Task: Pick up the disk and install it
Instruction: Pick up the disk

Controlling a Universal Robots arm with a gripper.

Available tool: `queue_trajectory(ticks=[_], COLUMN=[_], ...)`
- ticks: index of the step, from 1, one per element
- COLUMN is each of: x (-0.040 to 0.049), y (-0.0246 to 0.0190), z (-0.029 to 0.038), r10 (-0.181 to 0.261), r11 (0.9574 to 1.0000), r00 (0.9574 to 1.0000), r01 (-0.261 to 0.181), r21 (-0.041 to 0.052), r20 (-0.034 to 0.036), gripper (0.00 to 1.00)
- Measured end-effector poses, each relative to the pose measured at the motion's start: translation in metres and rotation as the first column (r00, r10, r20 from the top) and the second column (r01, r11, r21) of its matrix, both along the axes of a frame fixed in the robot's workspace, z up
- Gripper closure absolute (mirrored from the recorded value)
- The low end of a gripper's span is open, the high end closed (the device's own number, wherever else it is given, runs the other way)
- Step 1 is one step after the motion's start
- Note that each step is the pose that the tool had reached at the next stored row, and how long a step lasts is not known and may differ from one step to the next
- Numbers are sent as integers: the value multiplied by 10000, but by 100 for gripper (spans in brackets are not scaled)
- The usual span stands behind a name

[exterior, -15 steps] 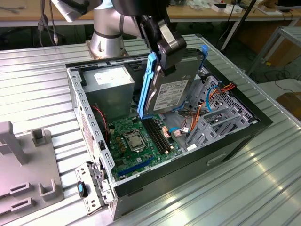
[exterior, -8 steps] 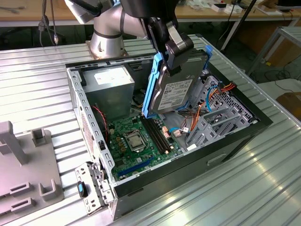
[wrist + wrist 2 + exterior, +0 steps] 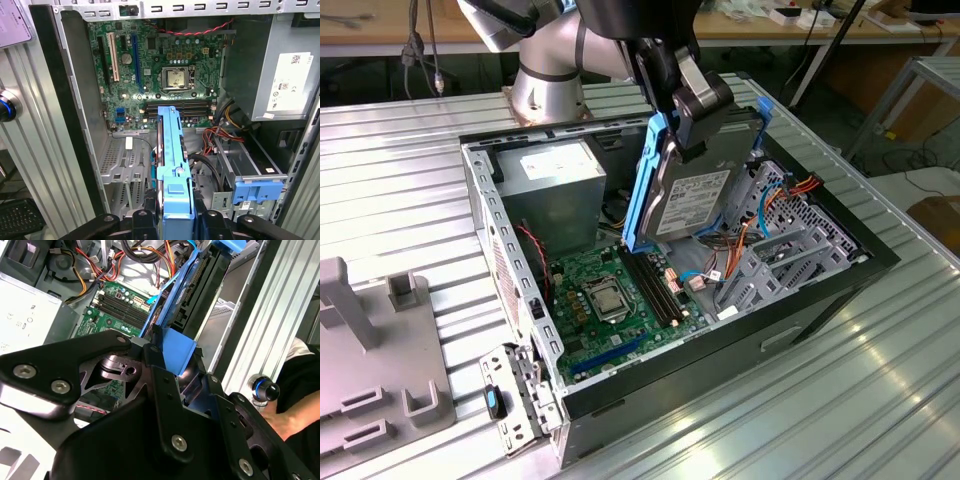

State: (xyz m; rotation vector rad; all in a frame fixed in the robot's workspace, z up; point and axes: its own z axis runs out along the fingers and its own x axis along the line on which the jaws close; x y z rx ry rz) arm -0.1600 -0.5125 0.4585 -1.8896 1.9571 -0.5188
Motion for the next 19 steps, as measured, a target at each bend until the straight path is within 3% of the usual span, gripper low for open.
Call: queue_trajectory(ticks=[12,14,19], x=[6,69,152], y=[-5,-3,-41], z=[0,-3,-3], r10=[10,288,291], r11=[10000,9996,9996], r00=[10000,9996,9996], r01=[-10,-288,-291], r21=[1,17,16], r20=[0,1,0], gripper=[63,63,63])
